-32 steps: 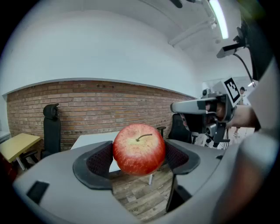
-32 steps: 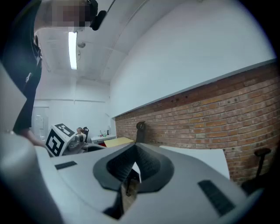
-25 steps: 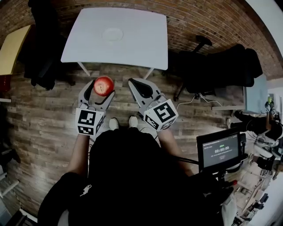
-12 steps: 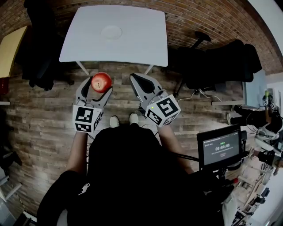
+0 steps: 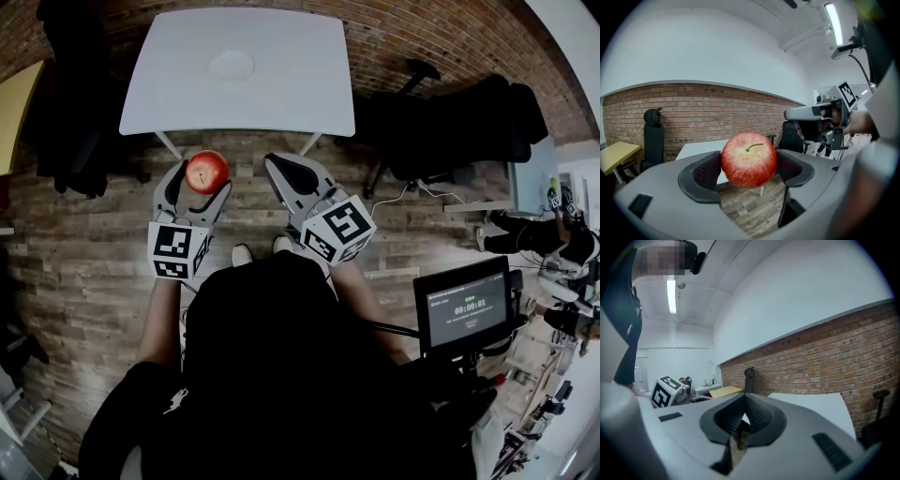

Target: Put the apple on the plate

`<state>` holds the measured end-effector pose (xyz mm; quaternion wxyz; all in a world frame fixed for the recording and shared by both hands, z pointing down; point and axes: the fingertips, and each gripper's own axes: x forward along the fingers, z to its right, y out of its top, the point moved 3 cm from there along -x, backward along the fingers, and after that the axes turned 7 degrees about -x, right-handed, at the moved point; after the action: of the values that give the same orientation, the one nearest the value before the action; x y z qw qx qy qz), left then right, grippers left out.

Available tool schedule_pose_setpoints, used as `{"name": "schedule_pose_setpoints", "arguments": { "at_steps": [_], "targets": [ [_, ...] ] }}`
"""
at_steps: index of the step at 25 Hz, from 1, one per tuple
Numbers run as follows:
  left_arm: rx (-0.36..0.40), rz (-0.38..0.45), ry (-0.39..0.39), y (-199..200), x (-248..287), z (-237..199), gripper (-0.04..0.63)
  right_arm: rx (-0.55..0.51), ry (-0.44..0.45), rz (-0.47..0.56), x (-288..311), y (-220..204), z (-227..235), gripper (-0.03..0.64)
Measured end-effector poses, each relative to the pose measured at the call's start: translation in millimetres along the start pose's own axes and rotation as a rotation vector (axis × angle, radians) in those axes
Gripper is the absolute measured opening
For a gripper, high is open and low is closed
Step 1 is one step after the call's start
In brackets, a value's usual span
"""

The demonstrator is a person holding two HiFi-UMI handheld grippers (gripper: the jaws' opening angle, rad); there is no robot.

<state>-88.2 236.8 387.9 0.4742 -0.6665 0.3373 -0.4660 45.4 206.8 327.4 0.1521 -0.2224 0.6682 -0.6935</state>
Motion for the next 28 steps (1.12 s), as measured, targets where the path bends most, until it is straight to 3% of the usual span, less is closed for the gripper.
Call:
{"name": "schedule_pose_setpoints", "arguments": {
  "at_steps": [21, 28],
  "targets": [
    [-0.055, -0.024, 0.035, -16.5, -24.1, -45.8, 0.374, -0.021, 0.027, -0.07, 34.3, 0.2, -19.7, 0.003],
    [-0.035, -0.021, 0.036, -11.5, -27.6, -44.8, 0.374, -0.008, 0.036, -0.061, 35.5, 1.1, -23.8, 0.003]
  ]
}}
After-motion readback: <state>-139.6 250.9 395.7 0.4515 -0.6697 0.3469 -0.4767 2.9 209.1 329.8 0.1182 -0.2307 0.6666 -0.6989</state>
